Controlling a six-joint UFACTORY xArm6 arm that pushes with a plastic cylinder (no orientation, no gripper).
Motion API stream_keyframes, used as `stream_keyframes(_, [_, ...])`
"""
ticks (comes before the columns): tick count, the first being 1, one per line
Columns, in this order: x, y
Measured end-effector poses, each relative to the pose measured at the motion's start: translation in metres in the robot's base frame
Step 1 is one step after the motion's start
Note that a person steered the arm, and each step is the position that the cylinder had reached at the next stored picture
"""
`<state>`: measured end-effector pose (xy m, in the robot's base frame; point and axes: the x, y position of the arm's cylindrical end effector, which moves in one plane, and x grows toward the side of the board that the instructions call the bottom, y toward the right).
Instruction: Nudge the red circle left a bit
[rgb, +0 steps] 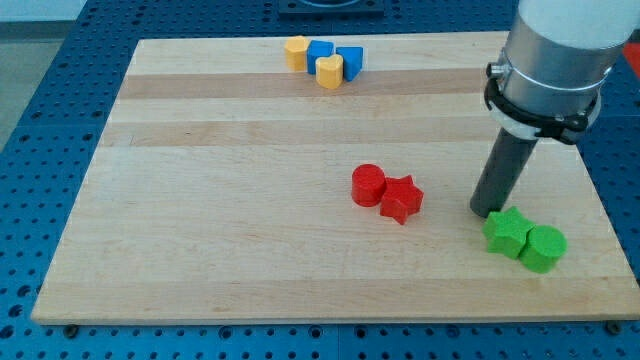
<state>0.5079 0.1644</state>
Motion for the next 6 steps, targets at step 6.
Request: stream_keyframes(6, [-0.049, -0.043])
